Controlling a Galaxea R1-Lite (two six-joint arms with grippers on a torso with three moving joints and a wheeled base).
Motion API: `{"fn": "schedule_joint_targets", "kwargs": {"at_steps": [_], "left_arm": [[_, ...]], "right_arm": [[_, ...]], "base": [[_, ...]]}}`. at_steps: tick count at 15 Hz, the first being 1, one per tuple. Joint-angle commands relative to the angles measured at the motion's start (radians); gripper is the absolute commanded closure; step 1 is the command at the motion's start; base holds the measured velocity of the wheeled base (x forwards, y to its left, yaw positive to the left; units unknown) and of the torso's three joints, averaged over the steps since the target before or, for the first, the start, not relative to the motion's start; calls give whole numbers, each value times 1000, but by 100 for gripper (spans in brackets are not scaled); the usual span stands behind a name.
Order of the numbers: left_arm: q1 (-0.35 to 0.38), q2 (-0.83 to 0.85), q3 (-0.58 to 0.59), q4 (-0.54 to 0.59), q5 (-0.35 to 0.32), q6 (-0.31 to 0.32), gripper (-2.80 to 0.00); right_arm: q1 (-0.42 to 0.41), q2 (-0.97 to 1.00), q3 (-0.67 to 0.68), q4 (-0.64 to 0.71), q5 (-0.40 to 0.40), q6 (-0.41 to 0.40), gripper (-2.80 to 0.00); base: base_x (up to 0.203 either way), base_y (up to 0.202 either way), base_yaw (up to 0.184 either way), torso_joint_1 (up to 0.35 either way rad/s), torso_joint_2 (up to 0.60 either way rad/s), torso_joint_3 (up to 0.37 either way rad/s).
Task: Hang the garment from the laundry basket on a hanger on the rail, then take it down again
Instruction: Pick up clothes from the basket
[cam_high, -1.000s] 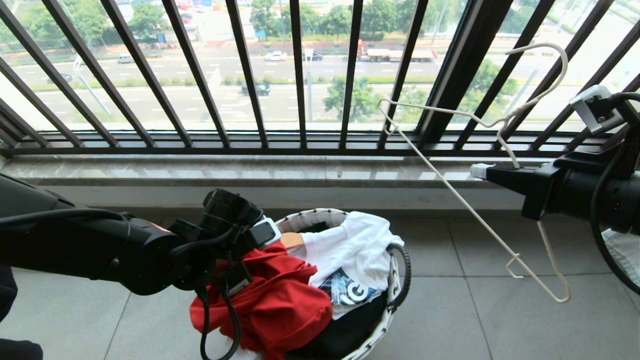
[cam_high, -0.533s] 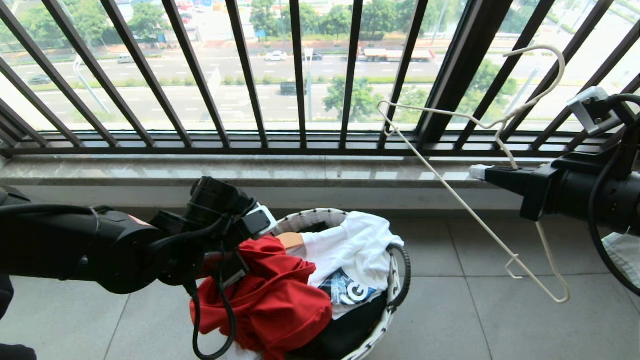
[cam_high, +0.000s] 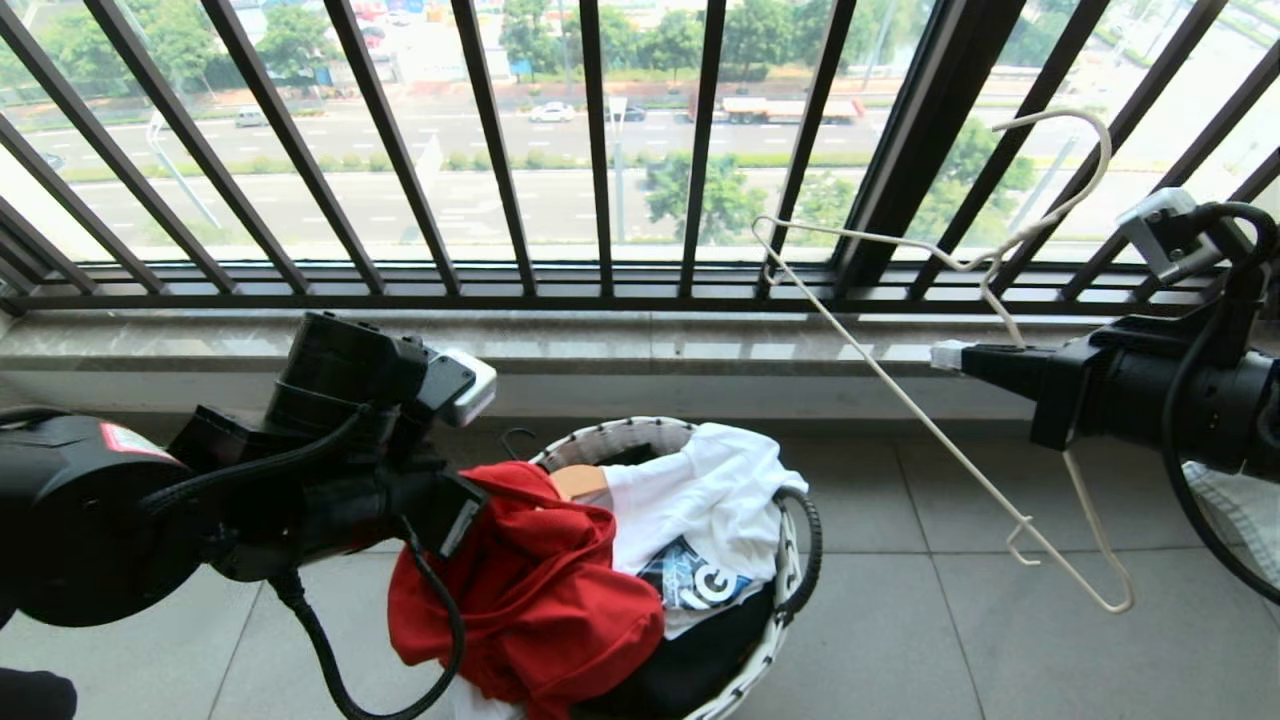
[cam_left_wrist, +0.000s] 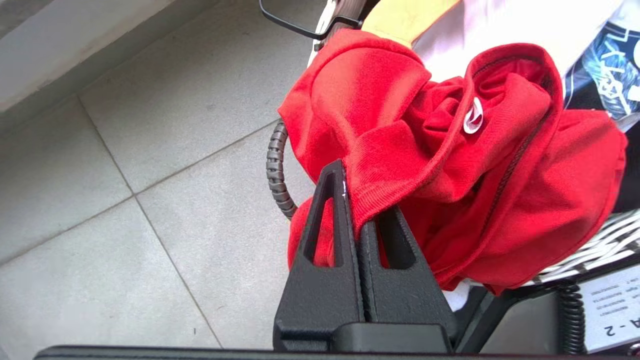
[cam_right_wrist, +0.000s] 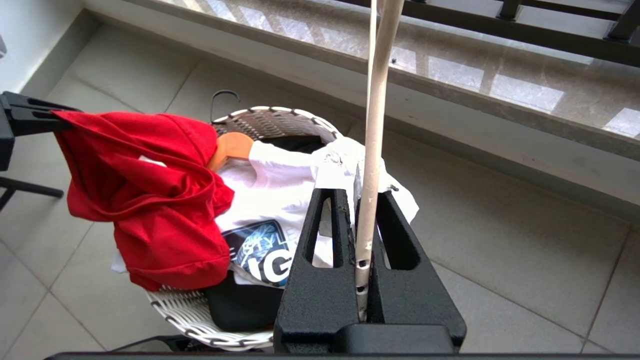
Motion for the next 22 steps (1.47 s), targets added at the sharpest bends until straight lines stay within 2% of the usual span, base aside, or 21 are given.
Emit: {"fn": "schedule_joint_targets", "kwargs": {"at_steps": [1, 11, 13, 18, 22], "left_arm": [[0, -32, -5, -3, -23, -65, 0], [-4, -30, -2, -4, -32, -72, 0], [-4, -31, 2, -5, -69, -73, 0], [-4, -29, 4, -9, -70, -73, 0], [-4, -3, 58, -156, -68, -62, 0]], "right_arm": [[1, 30, 1, -2, 3, -1, 0], [1, 40, -2, -4, 1, 2, 0], [1, 40, -2, -4, 1, 2, 0], [1, 39, -2, -4, 1, 0, 0], [2, 37, 0, -4, 1, 0, 0]], "base": [[0, 0, 0, 0, 0, 0], [0, 0, 0, 0, 0, 0], [0, 0, 0, 1, -1, 17], [0, 0, 0, 3, 3, 172], [0, 0, 0, 3, 2, 205]]}}
